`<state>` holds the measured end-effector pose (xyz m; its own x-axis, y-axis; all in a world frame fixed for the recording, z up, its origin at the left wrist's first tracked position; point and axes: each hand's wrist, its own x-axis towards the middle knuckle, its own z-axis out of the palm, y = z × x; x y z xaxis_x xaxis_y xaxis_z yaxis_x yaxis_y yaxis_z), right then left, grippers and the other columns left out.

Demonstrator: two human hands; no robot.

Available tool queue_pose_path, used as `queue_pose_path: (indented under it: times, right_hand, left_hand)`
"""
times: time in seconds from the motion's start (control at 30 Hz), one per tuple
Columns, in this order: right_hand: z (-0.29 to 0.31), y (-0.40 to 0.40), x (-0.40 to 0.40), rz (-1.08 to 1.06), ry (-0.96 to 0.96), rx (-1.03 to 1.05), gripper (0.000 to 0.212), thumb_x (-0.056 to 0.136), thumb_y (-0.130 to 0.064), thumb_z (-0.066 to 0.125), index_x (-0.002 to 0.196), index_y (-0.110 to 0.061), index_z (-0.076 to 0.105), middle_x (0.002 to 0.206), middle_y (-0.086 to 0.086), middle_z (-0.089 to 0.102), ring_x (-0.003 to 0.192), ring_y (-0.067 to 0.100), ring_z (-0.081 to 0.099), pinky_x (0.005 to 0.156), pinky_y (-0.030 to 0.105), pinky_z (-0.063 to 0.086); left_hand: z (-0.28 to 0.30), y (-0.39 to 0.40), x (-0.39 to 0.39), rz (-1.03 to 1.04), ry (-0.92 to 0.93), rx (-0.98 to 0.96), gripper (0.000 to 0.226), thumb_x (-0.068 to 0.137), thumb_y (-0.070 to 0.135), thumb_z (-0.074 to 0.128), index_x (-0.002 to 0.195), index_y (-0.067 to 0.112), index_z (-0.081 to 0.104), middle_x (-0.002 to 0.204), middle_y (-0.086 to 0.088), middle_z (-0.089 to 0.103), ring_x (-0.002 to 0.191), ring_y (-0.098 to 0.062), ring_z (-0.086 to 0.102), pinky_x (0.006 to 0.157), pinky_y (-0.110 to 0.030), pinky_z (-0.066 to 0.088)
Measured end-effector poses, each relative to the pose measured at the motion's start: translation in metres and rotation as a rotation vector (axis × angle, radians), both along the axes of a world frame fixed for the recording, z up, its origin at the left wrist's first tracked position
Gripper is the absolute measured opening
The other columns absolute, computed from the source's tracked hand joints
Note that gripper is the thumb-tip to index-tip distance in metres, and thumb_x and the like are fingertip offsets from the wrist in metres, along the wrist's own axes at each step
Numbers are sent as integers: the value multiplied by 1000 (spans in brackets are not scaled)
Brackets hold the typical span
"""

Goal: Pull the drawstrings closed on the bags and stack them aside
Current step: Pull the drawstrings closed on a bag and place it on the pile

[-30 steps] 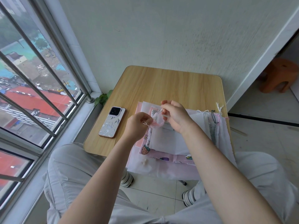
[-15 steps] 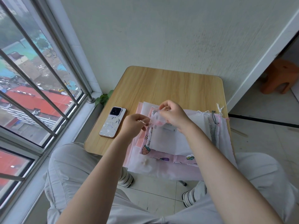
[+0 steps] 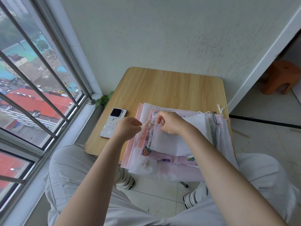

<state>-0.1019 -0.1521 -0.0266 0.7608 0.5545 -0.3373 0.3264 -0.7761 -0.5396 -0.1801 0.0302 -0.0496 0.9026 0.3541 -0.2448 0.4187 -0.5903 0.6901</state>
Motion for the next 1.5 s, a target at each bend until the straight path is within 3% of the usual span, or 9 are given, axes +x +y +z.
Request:
queue_pose_path:
  times: [0.17, 0.43, 0.57, 0.63, 0.73, 0.83, 1.03, 1.33, 1.5]
  right_hand:
    - [6, 5, -6, -26, -8, 162, 20, 86, -14, 63, 105, -15, 56, 89, -5, 54, 82, 18, 53, 66, 27, 43]
    - [8, -7, -2, -117, 6, 281, 16, 83, -9, 53, 91, -22, 58, 81, -5, 53, 69, 11, 49, 58, 22, 38]
    - [4, -14, 1, -93, 52, 263, 13, 83, -11, 59, 90, -21, 60, 92, -2, 58, 67, 9, 49, 57, 22, 40]
    - [1, -14, 1, -75, 71, 251, 8, 85, -20, 66, 91, -21, 60, 94, -3, 60, 69, 8, 51, 57, 21, 41]
    - [0, -13, -1, -61, 76, 260, 27, 81, -41, 75, 92, -20, 61, 96, -4, 61, 77, 7, 53, 63, 20, 42]
    - [-1, -12, -3, -44, 83, 256, 31, 81, -44, 74, 94, -20, 60, 98, -5, 62, 80, 7, 54, 67, 21, 43]
    - [-7, -5, -6, -19, -13, 139, 22, 82, -27, 72, 94, -19, 56, 87, -12, 54, 85, 13, 55, 81, 32, 47]
    - [-9, -5, -7, -111, -20, 246, 7, 89, -23, 64, 84, -19, 61, 82, -9, 57, 78, 15, 56, 67, 27, 42]
    - [1, -14, 1, -23, 85, 71, 17, 95, -23, 58, 92, -11, 69, 81, 2, 59, 68, 17, 51, 62, 27, 42]
  left_hand:
    - [9, -23, 4, -328, -141, 151, 23, 79, 21, 77, 102, 21, 74, 94, 11, 67, 85, -3, 57, 73, -12, 41]
    - [2, -35, 10, -193, -104, 37, 16, 92, 26, 65, 84, 12, 69, 78, 6, 69, 70, -10, 60, 63, -22, 47]
    - [7, -32, 9, -137, -32, -159, 17, 96, 16, 53, 88, 6, 64, 74, -2, 70, 62, -14, 62, 68, -33, 53]
    - [11, -33, 7, -93, 10, -309, 18, 97, 14, 49, 90, 2, 60, 70, -6, 65, 54, -17, 57, 60, -32, 51]
    - [17, -34, 4, -11, 42, -563, 16, 98, 12, 45, 89, 4, 55, 66, -8, 54, 46, -18, 44, 48, -29, 42]
    - [17, -35, 2, 37, 12, -724, 19, 99, 12, 46, 92, 2, 60, 65, -7, 50, 47, -16, 38, 46, -27, 36]
    - [16, -39, 2, 51, -119, -730, 16, 89, 13, 68, 85, -3, 64, 49, 2, 47, 47, -13, 38, 51, -28, 37]
    - [7, -40, 1, 13, -185, -829, 17, 96, 10, 57, 98, -3, 68, 56, -1, 48, 45, -10, 33, 45, -20, 29]
    - [5, -36, 1, 113, -160, -721, 18, 87, 16, 71, 99, 3, 75, 64, -2, 62, 48, -11, 37, 44, -18, 30]
